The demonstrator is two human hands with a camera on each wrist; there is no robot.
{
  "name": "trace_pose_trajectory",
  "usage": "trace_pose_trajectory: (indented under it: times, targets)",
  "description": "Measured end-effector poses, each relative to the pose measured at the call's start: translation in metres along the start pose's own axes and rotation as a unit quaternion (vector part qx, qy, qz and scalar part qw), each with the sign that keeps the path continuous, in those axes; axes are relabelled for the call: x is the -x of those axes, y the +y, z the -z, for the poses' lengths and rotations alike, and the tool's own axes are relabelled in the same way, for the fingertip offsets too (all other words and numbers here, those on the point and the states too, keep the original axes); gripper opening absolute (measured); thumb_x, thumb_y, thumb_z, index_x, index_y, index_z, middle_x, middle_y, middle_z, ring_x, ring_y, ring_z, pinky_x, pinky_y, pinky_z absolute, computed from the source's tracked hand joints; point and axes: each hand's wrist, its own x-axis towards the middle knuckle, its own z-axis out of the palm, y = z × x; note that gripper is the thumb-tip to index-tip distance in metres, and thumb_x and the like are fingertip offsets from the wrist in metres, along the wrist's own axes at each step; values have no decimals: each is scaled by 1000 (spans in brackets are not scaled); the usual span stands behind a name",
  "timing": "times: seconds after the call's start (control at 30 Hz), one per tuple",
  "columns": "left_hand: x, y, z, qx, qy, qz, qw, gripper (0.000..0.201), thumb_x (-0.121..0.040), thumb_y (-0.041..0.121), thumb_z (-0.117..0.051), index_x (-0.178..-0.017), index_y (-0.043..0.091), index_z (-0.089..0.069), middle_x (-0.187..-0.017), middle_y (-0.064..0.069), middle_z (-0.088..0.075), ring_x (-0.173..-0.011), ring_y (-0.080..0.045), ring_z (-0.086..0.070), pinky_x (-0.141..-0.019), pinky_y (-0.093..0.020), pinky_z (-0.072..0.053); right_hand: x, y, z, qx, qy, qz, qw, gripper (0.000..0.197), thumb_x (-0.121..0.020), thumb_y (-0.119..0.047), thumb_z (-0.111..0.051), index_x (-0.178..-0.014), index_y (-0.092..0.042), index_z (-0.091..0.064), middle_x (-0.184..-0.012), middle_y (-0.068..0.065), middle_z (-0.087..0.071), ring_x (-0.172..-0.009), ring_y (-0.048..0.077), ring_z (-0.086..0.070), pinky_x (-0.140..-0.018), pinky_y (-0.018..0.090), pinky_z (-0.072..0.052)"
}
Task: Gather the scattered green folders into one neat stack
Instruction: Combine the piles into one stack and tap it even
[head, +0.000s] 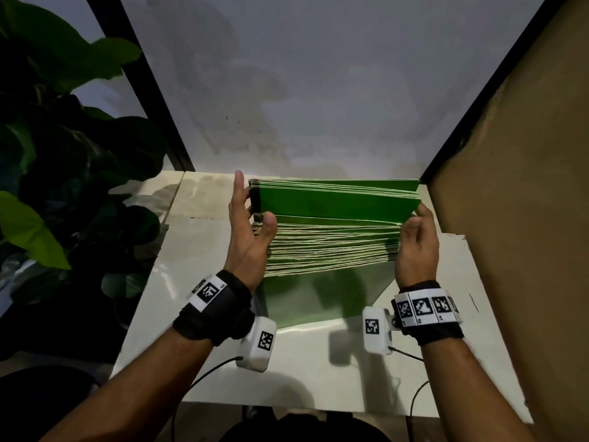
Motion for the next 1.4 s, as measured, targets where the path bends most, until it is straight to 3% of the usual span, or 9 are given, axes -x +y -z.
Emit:
trace_pose_trajectory:
  times: [0.07,0.17,0.3,0.43,0.8,0.97,1.1,1.2,1.4]
  targets:
    - [0,-2,0,-52,0,-29,998,75,-73,85,-32,-138,56,-10,-132,17,-29,-123,-1,-41,-103,-28,-39,-4,-5,0,-21,21,-15,999,93,-76,-84,-24,-113,-7,-58,-100,-5,-63,-91,-5,-58,-82,9,-44]
    - [3,-7,-2,-75,11,-53,996,61,-79,78,-34,-132,57,-15,-132,8,-27,-123,-15,-43,-104,-40,-43,-10,-12,-2,-64,21,-96,993,78,-61,-94,-29,-85,-26,-60,-81,-17,-65,-80,0,-62,-77,17,-50]
    - [6,-9,-4,-133,22,-104,985,68,-85,70,-33,-143,38,-18,-137,-5,-22,-122,17,-30,-98,-3,-32,-18,-18,-3,-97,13,-175,980,49,-84,-64,-50,-83,-17,-65,-76,-11,-65,-78,11,-61,-89,37,-48]
    - [6,-9,-6,-170,29,-104,980,48,-89,49,-45,-134,34,-37,-144,-5,-22,-121,25,-23,-98,1,-31,-22,-21,-3,-96,5,-194,976,35,-94,-46,-47,-75,-23,-63,-80,-6,-66,-83,17,-63,-90,39,-48]
    - [3,-6,-1,-160,-31,-22,986,66,-83,65,-44,-139,46,-15,-149,6,-26,-128,-7,-37,-99,-31,-39,-28,-14,-7,-23,3,-166,986,66,-98,-52,-37,-102,10,-60,-84,8,-55,-82,21,-51,-75,32,-38]
    - [19,-28,16,10,-115,-36,993,109,-68,80,-49,-146,30,9,-150,16,-26,-134,-11,-41,-106,-29,-41,-22,-20,-3,-37,-28,-185,982,58,-95,-62,-30,-90,-15,-64,-84,-4,-61,-81,13,-60,-78,28,-45]
    - [29,-46,21,9,-148,5,989,131,-56,79,-63,-147,30,17,-154,8,-27,-138,-16,-37,-111,-41,-36,-11,6,8,-131,-51,-227,964,100,-42,-99,-42,-107,-27,-67,-110,1,-70,-105,22,-65,-90,38,-51]
    - [34,-61,19,36,-144,44,988,132,-58,70,-71,-151,12,2,-147,4,-42,-134,-17,-44,-110,-39,-39,-5,27,13,-188,-75,-252,946,123,-30,-101,-45,-127,-27,-60,-121,5,-67,-114,29,-61,-99,44,-46]
    - [46,-67,13,72,-147,70,984,127,-63,56,-77,-150,5,0,-144,-2,-45,-133,-19,-44,-107,-29,-40,5,38,17,-156,-86,-220,959,85,-60,-67,-74,-132,-25,-55,-129,10,-60,-117,29,-59,-103,50,-44]
